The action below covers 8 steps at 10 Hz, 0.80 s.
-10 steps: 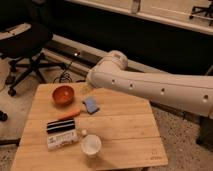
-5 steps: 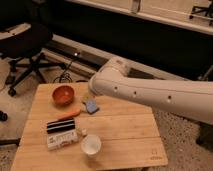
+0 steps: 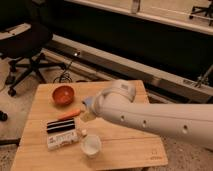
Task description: Place the ceramic cup in the ceramic bowl
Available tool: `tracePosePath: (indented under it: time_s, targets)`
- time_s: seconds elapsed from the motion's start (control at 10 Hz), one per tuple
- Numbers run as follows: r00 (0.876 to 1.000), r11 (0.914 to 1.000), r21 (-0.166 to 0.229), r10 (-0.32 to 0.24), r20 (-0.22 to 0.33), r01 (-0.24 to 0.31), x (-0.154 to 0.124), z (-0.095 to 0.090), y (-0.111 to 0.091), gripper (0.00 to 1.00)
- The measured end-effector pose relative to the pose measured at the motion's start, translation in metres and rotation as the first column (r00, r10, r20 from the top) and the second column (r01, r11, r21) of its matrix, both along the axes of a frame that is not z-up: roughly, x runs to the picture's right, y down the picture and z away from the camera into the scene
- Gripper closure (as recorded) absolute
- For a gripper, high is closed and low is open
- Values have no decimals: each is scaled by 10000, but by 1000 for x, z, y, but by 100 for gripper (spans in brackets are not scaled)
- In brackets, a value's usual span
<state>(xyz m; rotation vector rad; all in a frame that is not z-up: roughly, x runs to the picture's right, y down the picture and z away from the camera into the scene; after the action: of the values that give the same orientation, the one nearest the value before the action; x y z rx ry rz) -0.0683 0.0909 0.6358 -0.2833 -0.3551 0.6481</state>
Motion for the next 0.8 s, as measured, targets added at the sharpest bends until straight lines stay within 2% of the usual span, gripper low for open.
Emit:
tracePosePath:
  time_s: [0.2,0.3,0.5,0.8]
  targets:
    - [9998,9994,-333,135,132,-131,1,-7,39,20]
    - [9998,9988,-468,160,96,-155,5,-6,51,20]
    - [9998,9966,-809,183,-39,-185,14,2,77,20]
    - [9997,9926,-1205,109,-197,-132,20,21,104,20]
